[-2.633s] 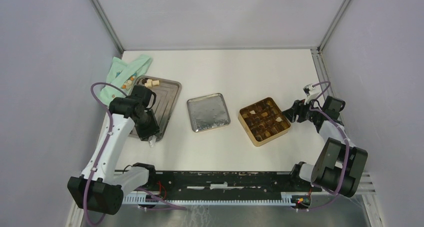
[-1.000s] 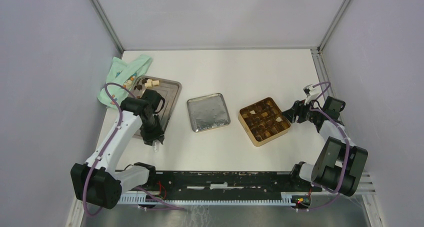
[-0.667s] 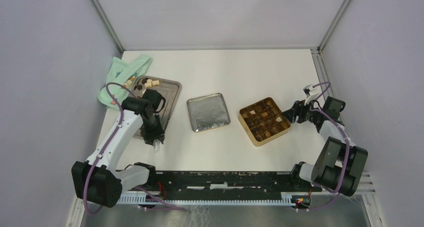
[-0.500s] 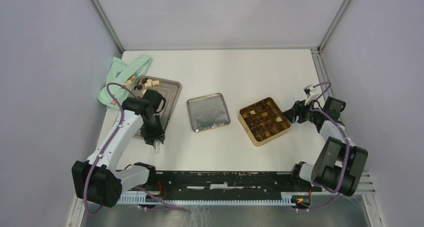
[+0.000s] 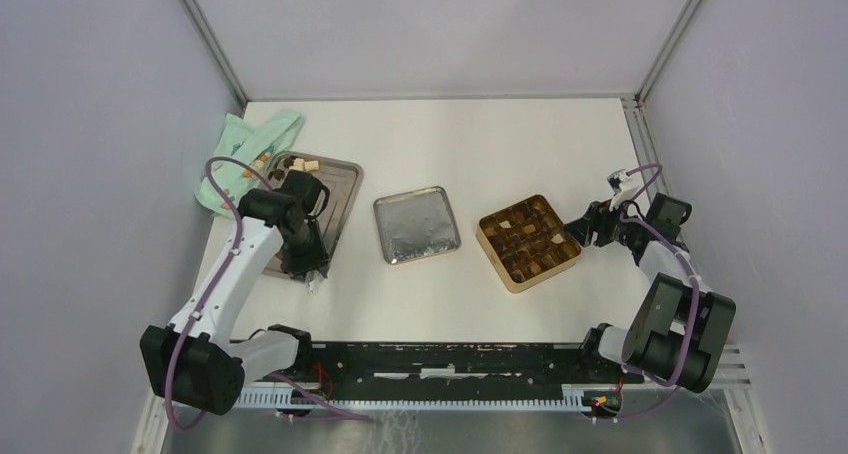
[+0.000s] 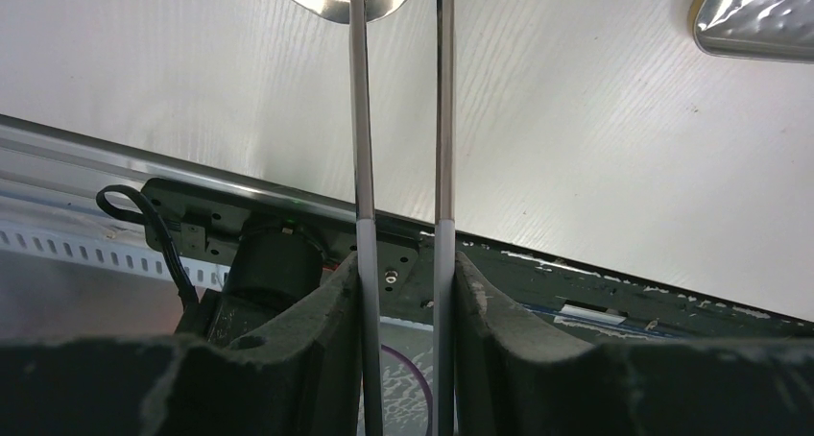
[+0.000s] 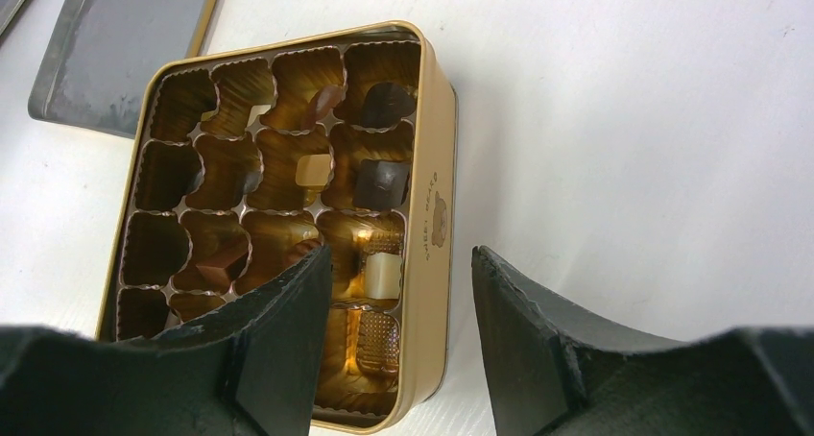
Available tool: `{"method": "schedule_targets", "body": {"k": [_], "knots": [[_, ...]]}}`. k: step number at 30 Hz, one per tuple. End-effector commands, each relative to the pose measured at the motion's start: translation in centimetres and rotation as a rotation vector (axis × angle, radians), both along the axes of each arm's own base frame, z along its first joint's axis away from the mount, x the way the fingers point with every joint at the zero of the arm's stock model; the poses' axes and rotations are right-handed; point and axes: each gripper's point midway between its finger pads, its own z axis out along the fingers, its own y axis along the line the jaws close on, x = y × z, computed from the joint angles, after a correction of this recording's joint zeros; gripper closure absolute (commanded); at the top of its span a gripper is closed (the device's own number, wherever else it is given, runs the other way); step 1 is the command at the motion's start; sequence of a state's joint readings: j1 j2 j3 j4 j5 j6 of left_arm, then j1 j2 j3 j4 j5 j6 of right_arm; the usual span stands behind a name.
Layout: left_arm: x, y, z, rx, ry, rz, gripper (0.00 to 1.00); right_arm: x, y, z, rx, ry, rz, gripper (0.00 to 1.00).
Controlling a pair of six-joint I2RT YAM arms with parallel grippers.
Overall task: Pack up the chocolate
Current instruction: Pick up the fake chocolate from the plate.
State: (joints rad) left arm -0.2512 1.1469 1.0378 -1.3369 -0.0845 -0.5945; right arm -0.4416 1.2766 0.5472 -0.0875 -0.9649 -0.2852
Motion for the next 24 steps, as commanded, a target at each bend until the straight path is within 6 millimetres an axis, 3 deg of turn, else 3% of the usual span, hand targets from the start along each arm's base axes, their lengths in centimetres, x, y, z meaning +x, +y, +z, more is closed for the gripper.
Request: {"method": "schedule_targets", "body": {"k": [1, 5, 8, 18, 24], "knots": [[1.1, 0.0, 1.7, 0.006, -0.065, 0.016, 0.98, 0.5, -0.2, 0.8, -0.009, -0.042, 0.014, 0.39], [1.9, -0.9, 2.9, -0.039, -0.093, 0.009, 0.98, 0.5, -0.2, 0.9, -0.007, -0.043, 0.016, 0.39], [3.3, -2.8, 4.8, -0.102, -0.151, -0.023, 0.98, 0.5, 0.0, 1.0, -0.002, -0.049, 0.025, 0.39], [6.6, -16.6, 11.4, -0.450, -0.368, -0.339, 0.98, 0.1, 0.7, 1.7, -0.030, -0.059, 0.107, 0.38], [6.3, -23.1, 12.6, -0.562, -0.422, -0.540, 0.98, 1.9, 0.5, 2.7, -0.170, -0.022, 0.136, 0.38]]}}
